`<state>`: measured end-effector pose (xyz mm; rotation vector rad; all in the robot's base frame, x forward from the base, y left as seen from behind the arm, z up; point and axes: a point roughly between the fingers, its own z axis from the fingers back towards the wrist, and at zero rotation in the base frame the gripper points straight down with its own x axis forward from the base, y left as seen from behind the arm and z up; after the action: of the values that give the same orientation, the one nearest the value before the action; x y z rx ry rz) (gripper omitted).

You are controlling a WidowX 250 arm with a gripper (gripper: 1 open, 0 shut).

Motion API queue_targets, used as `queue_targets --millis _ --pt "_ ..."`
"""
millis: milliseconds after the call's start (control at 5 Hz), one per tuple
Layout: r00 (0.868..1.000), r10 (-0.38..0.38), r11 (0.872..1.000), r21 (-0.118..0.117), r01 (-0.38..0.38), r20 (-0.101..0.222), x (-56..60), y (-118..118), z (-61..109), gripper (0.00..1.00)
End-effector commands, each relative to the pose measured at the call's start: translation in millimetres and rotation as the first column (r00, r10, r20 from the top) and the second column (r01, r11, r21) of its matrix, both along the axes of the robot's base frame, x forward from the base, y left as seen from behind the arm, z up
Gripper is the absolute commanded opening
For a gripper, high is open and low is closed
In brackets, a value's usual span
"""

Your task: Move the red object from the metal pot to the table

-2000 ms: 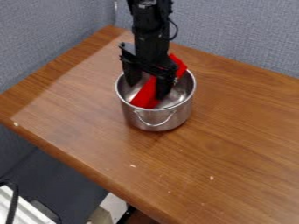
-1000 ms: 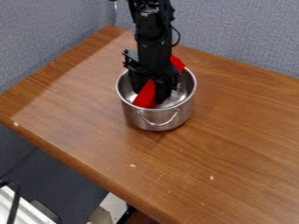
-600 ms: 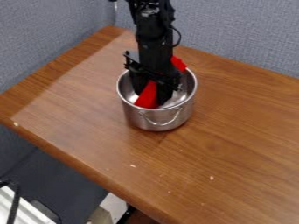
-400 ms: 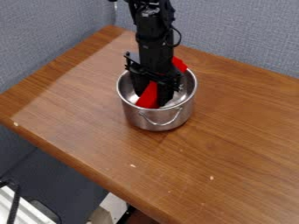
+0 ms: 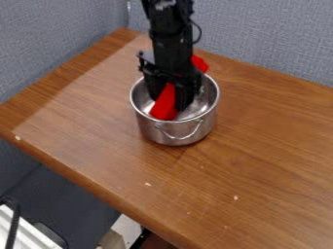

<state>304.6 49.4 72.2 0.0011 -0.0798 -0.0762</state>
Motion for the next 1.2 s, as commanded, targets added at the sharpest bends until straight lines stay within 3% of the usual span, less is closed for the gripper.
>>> queue_targets --millis 0,400,600,1000 --pt "0.991 0.011 1.000 0.010 -0.013 0.133 5.8 1.7 50.0 0.00" --pt "0.973 -0.006 1.000 -0.017 0.010 0.231 -1.0 -12.8 105.7 0.00" --pt "0.967 -0.034 0.999 -0.026 0.042 0.253 -14.3 -31.5 118.5 0.00" --pt "0.954 -0.196 0.975 -0.060 0.215 0.228 -42.2 -104.8 103.9 0.00"
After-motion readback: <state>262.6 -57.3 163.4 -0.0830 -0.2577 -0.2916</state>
